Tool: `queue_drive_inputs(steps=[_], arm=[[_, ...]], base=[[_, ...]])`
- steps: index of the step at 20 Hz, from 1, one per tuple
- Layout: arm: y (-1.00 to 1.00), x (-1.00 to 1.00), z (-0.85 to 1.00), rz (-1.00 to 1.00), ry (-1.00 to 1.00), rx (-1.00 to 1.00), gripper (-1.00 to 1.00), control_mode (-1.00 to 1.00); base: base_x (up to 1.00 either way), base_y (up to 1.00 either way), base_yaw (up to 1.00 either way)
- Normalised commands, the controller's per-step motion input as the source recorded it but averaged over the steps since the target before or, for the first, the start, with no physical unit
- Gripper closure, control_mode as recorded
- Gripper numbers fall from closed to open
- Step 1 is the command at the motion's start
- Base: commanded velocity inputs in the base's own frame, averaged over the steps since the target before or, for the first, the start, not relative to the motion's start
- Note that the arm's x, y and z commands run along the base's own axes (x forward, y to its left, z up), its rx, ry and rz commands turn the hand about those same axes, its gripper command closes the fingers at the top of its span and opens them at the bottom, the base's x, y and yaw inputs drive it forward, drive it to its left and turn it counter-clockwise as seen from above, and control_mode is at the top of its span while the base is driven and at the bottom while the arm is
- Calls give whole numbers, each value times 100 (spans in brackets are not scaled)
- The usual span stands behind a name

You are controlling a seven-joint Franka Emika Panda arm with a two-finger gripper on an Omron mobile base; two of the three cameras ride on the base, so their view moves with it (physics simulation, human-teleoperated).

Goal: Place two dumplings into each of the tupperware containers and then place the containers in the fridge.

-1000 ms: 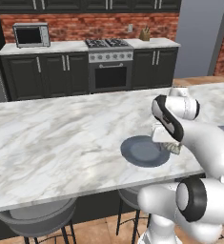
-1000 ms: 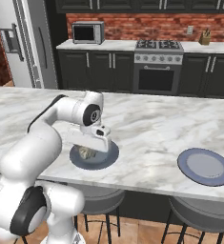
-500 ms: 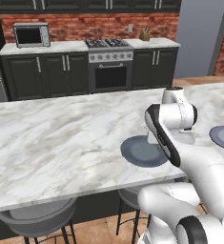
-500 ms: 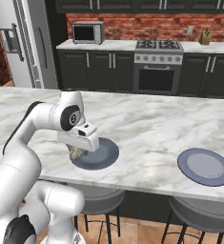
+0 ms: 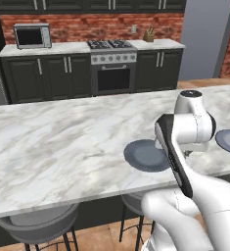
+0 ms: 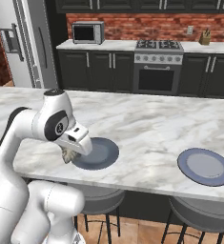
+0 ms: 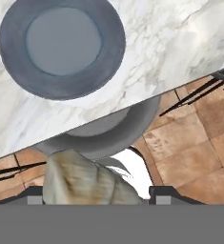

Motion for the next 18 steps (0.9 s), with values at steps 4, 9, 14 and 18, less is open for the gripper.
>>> queue_drive_inputs(steps=[4, 9, 14, 18], arm=[[39, 0, -3, 0, 0, -5, 100, -100], [4, 0, 0, 0, 0, 0, 100, 100], [0, 0, 0, 0, 0, 0, 100, 100], [0, 0, 0, 0, 0, 0, 100, 100]], base=[[0, 0, 0], [-32, -6, -1], [-86, -72, -5], [0, -100, -1]])
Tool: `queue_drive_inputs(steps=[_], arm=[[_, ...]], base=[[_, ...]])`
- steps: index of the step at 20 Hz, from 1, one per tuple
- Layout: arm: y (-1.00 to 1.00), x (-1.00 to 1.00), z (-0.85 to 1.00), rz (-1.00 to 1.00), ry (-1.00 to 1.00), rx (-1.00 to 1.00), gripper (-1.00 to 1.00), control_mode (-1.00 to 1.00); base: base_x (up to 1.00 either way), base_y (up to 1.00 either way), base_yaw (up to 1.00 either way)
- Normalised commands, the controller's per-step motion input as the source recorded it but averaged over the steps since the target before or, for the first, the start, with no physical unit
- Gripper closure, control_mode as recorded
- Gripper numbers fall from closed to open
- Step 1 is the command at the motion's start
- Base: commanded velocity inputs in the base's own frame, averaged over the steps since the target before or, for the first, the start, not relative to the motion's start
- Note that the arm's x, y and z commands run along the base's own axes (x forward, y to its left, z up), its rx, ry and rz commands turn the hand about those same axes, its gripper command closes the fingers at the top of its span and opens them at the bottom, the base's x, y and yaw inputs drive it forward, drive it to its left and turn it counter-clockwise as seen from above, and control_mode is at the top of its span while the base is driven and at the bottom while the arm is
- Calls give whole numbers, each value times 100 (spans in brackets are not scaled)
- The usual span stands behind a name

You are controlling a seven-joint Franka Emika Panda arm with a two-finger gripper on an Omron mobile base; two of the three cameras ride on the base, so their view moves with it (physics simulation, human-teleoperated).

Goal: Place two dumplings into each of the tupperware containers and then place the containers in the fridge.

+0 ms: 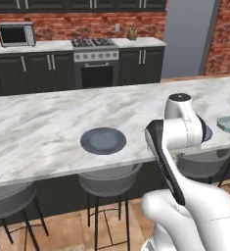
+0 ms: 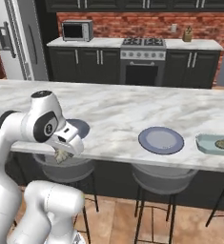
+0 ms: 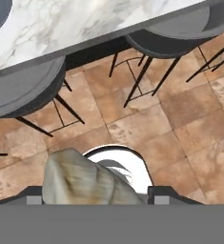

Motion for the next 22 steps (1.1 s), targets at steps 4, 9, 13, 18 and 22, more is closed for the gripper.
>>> queue_drive_inputs(steps=[4, 9, 13, 18, 22], arm=[[0, 0, 0, 0, 0, 0, 100, 100], [0, 0, 0, 0, 0, 0, 100, 100], [0, 0, 0, 0, 0, 0, 100, 100], [0, 0, 0, 0, 0, 0, 100, 100], [0, 0, 0, 0, 0, 0, 100, 100]], base=[[0, -100, 0], [0, -100, 0], [0, -100, 0], [4, -97, 0], [31, -35, 0]])
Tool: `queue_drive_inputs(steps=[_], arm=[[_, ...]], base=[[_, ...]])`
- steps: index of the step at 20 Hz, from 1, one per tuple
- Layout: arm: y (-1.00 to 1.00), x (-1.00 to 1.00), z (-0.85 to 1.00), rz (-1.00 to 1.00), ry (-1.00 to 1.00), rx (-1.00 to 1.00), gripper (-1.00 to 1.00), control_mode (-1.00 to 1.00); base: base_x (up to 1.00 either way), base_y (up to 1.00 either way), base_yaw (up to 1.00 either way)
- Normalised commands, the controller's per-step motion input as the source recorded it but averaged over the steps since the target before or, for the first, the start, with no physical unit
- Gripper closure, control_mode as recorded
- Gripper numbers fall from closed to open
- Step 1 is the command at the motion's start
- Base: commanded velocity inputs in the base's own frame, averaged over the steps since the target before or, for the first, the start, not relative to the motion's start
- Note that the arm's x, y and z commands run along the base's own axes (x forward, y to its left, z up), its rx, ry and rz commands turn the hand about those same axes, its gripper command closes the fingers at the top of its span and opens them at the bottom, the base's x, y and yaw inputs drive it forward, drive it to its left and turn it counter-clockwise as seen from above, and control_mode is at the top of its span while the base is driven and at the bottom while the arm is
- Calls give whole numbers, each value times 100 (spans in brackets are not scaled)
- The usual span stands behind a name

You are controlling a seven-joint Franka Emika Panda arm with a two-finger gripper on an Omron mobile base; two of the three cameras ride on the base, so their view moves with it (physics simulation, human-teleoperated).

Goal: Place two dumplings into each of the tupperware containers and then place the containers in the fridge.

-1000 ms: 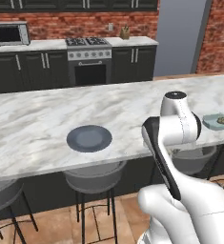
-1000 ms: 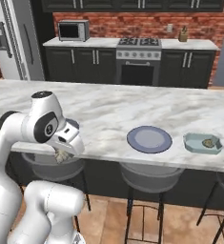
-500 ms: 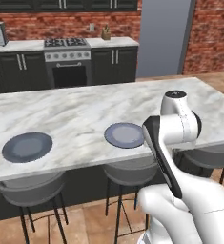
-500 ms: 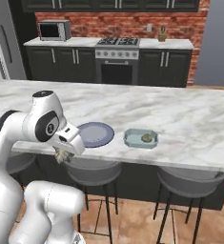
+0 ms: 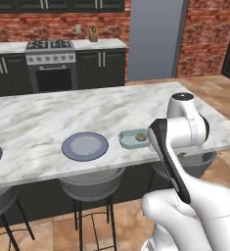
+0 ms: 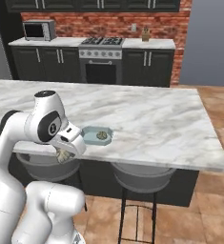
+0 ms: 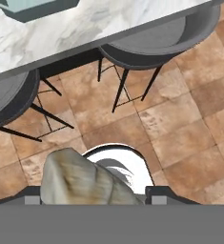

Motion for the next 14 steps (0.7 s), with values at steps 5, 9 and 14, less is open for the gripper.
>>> queue_drive_inputs(steps=[5, 9, 14], arm=[[0, 0, 0, 0, 0, 0, 100, 100], [0, 0, 0, 0, 0, 0, 100, 100], [0, 0, 0, 0, 0, 0, 100, 100]], base=[[17, 23, 0], [39, 61, 0], [40, -28, 2]])
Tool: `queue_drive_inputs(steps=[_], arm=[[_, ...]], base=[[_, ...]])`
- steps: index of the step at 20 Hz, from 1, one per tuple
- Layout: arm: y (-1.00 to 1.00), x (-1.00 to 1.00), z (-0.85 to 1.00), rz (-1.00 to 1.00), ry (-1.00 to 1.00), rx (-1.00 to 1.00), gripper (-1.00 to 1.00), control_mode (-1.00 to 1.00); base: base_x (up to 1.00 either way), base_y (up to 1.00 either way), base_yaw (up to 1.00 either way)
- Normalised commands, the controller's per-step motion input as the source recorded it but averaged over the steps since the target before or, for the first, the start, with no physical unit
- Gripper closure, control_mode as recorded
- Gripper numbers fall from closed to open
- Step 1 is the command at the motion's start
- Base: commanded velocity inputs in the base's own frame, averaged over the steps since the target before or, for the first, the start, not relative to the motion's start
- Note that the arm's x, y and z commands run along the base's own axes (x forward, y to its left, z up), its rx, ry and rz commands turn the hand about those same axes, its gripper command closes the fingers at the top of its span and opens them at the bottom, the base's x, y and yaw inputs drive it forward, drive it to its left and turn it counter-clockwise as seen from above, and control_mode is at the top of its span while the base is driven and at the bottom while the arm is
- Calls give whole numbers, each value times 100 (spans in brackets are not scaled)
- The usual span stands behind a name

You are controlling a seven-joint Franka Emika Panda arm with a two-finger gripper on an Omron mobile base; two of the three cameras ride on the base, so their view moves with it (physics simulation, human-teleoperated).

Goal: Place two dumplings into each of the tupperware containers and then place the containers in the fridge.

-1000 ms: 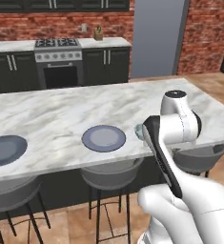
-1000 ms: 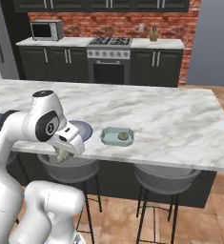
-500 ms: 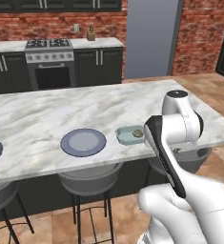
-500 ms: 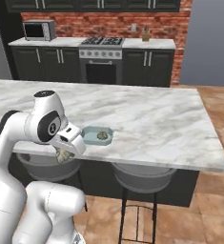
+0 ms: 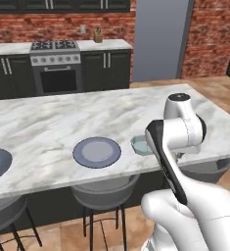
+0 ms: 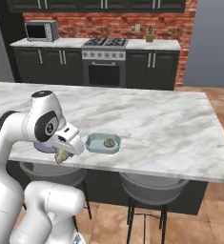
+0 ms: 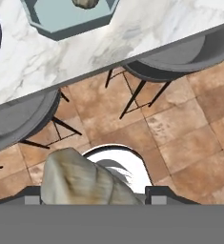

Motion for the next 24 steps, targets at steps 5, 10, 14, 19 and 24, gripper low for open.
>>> queue_drive_inputs(steps=[5, 10, 14, 19, 24], arm=[[0, 0, 0, 0, 0, 0, 100, 100], [0, 0, 0, 0, 0, 0, 100, 100], [0, 0, 0, 0, 0, 0, 100, 100], [0, 0, 0, 0, 0, 0, 100, 100], [28, 100, -32, 4, 17, 0, 100, -100]], base=[[27, -40, 0], [68, 8, 0], [61, 0, 2], [78, 0, 3], [0, 0, 0]])
